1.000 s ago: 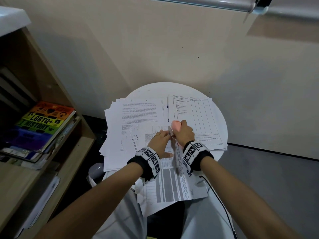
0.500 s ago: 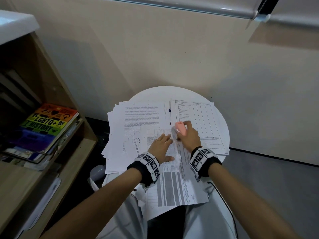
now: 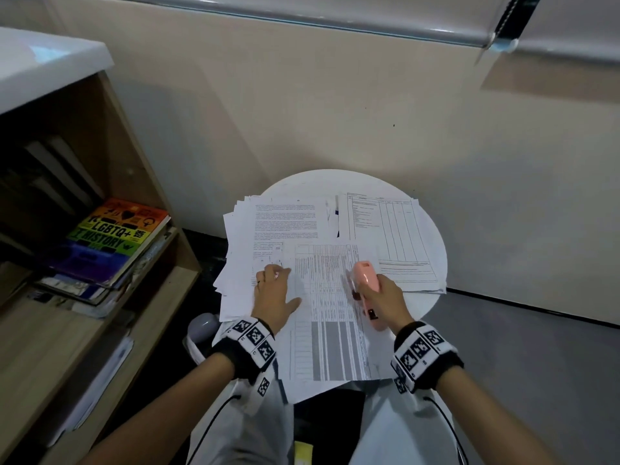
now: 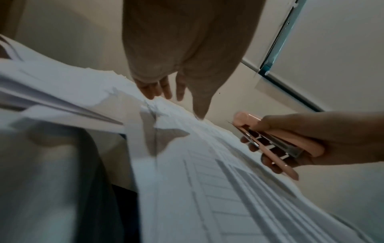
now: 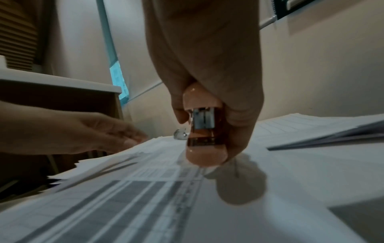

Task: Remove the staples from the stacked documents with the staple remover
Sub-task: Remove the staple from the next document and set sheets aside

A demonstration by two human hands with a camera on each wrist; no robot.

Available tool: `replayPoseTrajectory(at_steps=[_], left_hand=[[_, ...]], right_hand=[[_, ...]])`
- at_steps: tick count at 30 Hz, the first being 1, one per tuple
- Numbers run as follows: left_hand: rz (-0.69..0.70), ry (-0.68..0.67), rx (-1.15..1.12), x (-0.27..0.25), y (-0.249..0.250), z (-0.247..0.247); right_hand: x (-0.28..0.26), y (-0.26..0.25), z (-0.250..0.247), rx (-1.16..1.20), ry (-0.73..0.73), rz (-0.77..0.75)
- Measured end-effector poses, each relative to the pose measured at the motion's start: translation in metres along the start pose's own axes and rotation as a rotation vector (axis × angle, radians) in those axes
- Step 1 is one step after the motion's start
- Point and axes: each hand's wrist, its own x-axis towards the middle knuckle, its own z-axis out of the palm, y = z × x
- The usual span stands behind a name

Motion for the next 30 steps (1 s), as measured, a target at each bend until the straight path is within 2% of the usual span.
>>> replayPoseTrajectory(at_steps=[2, 5, 7, 10, 16, 19, 23, 27, 30], left_hand=[[0.067, 0.064, -0.210, -0.003, 0.008, 0.001], [0.064, -0.060, -0.554, -0.007, 0.026, -0.002], [0.024, -0.060, -0.659, -0.009, 0.035, -0.005], [-0.051, 0.034, -0.732, -0.009, 0.032, -0.008], [-0.132, 0.142, -0.785, -0.004, -0.004, -0.038], [-0.208, 0.223, -0.750, 0.003, -0.051, -0.061], [-0.332, 0.241, -0.559, -0.009, -0.143, -0.073], [-0.503, 0.126, -0.379, -0.025, -0.212, -0.044], [-0.630, 0.037, -0.290, -0.014, -0.248, -0.017]], right_hand=[[-0.008, -0.005, 0.009, -0.008, -0.045, -0.045], [-0.017, -0.016, 0.025, -0.067, -0.075, -0.124], [-0.022, -0.023, 0.033, -0.077, -0.082, -0.161], [-0.027, -0.033, 0.045, -0.096, -0.105, -0.194], [-0.030, -0.045, 0.075, -0.282, -0.177, -0.321], [-0.030, -0.050, 0.088, -0.334, -0.230, -0.336], [-0.025, -0.048, 0.092, -0.174, -0.233, -0.174], [-0.012, -0.042, 0.090, -0.086, -0.201, -0.011], [0.000, -0.038, 0.090, -0.074, -0.193, 0.059]])
